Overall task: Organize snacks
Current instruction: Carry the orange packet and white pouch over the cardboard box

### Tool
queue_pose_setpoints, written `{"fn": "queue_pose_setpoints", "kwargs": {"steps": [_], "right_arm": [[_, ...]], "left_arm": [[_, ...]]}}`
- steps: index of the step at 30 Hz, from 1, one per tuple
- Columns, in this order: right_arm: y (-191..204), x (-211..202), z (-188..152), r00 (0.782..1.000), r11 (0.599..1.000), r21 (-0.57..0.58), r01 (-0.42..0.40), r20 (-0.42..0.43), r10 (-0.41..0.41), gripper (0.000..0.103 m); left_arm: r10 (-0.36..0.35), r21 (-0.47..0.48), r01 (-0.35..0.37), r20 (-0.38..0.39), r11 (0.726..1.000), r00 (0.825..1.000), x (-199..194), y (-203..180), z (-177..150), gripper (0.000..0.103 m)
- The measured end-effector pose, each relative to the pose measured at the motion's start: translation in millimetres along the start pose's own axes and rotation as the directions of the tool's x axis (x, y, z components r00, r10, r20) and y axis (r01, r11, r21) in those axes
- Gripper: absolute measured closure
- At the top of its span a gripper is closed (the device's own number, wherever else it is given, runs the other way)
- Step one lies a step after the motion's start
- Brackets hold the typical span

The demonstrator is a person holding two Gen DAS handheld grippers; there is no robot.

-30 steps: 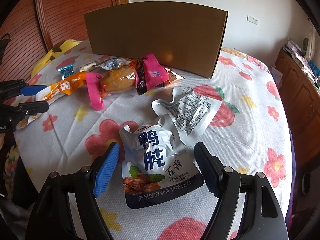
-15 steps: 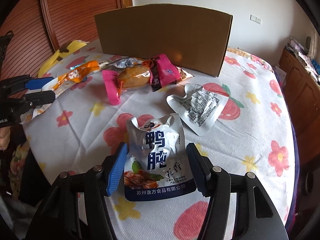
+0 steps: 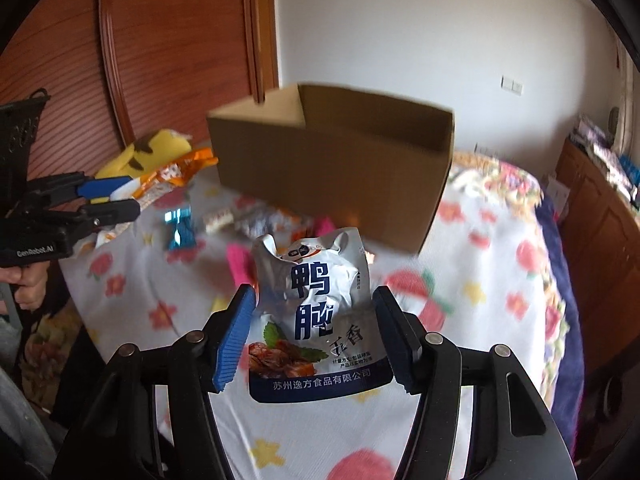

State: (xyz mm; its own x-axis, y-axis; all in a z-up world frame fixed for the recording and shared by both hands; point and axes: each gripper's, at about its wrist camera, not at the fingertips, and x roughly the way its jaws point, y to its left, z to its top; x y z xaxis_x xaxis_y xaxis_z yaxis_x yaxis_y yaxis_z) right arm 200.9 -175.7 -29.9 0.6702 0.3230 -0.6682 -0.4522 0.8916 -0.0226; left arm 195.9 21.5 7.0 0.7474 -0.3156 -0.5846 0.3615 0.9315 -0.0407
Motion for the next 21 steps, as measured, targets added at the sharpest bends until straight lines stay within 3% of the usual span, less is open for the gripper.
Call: {"fn": "queue_pose_setpoints", "kwargs": {"steps": [6,21], "right_arm": [[-4.9,-1.8,37.6,0.998,1.0,-0.028,-0.002,0.062,0.003,0.041],[-24.1,31.7,108.5,0.986,0.997,-0.067,-0.037,0.16,0.048,0.041]], "left_arm": [[0.028,-0.016,-0.027,0.059,1.0,0.998,2.8,17.3,32.8,0.055],[0.077,0.006,-0.078,0.103,0.997,0.992,44.4,44.2,93.5,0.055]]}}
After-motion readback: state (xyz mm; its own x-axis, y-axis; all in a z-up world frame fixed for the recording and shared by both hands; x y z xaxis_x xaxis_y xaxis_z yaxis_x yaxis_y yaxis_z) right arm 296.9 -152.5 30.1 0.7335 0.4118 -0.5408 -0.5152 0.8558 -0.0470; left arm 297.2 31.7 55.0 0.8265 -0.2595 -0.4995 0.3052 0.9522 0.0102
